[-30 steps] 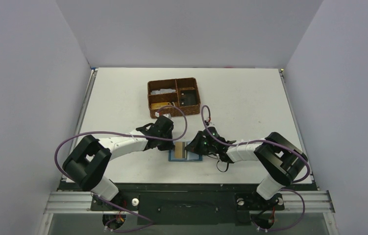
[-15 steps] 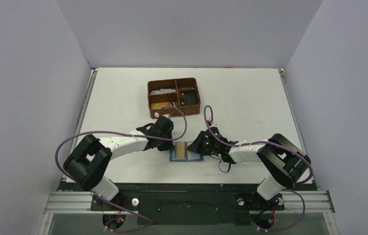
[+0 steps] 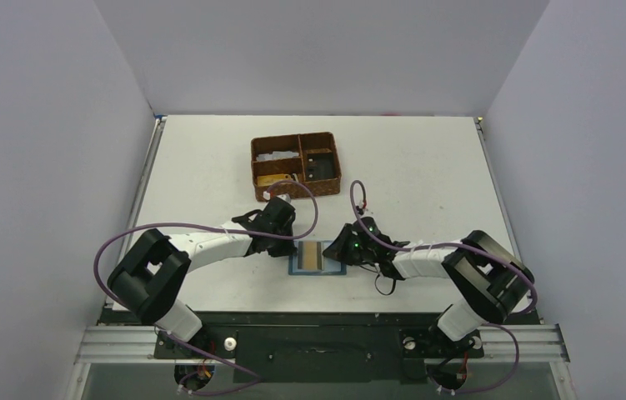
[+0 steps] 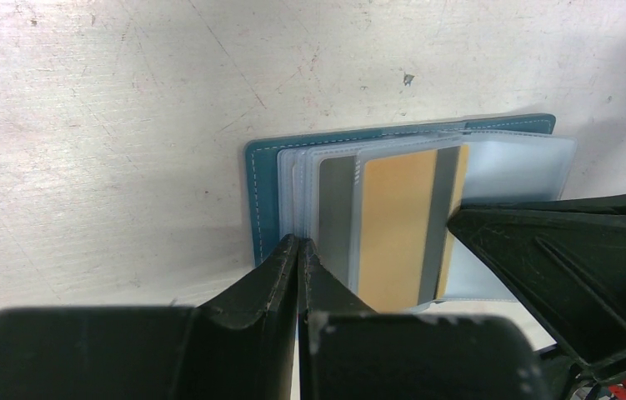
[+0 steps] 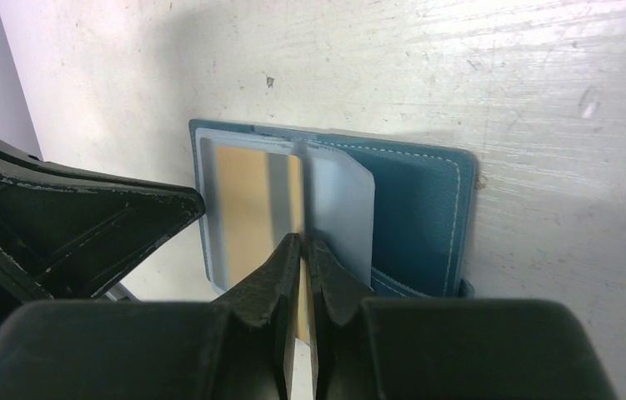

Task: Take the credit cards out of the card holder
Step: Remove the credit card from the card holder.

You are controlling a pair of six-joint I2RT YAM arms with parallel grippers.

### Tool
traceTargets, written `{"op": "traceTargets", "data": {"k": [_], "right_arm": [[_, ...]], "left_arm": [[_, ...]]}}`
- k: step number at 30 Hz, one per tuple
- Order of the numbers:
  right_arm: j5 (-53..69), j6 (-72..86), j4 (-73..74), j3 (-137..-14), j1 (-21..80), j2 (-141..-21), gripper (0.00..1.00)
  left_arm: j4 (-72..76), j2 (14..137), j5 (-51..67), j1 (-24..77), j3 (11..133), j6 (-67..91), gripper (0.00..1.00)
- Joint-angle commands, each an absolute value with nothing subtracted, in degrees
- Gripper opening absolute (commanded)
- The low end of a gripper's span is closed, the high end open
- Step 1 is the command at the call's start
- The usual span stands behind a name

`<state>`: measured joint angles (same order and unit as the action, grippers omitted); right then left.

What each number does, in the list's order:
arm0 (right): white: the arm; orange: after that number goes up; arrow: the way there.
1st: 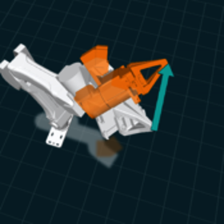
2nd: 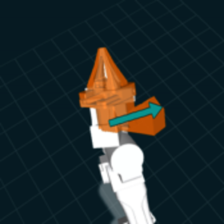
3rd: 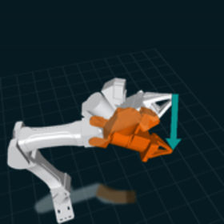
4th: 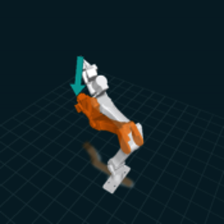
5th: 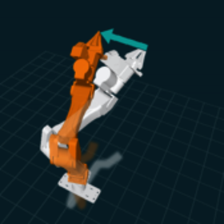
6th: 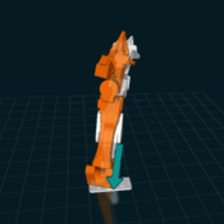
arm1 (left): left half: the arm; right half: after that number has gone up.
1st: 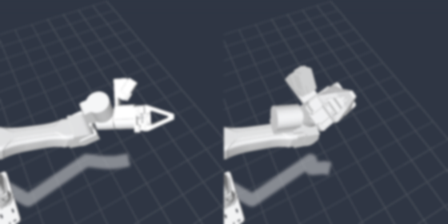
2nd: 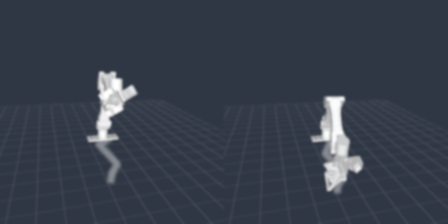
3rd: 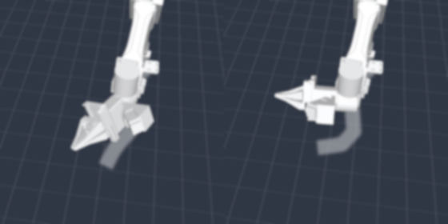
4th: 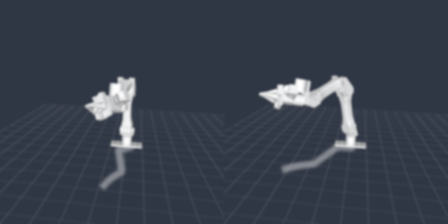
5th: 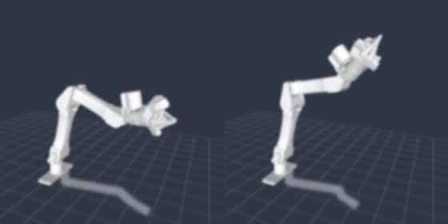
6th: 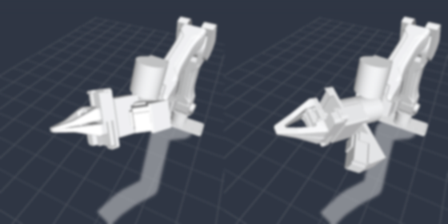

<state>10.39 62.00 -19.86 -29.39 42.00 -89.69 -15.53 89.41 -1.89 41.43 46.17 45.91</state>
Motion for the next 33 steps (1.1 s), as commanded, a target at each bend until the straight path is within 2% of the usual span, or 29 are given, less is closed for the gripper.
{"op": "traceTargets", "data": {"k": [1,8,18,28,33], "right_arm": [[9.4,60.6,-20.5,-28.3,41.4,-87.6,0.06],[11.8,62.3,-24.7,-27.7,41.4,-88.7,0.17],[12.1,63.7,-27.0,-29.7,44.7,-91.7,0.19],[11.8,64.0,-26.9,-29.7,45.4,-92.5,0.16],[11.4,64.0,-26.6,-28.9,45.3,-92.0,0.06]], "left_arm": [[-19.0,90.5,-3.6,41.2,44.8,45.4,0.0],[-18.9,90.5,-3.7,41.2,44.8,45.5,0.0],[-19.2,90.4,-3.7,41.4,45.0,45.5,0.0],[-19.3,90.4,-3.8,41.3,45.1,45.5,0.0],[-19.4,90.7,-4.0,41.3,45.4,45.5,0.0]]}}
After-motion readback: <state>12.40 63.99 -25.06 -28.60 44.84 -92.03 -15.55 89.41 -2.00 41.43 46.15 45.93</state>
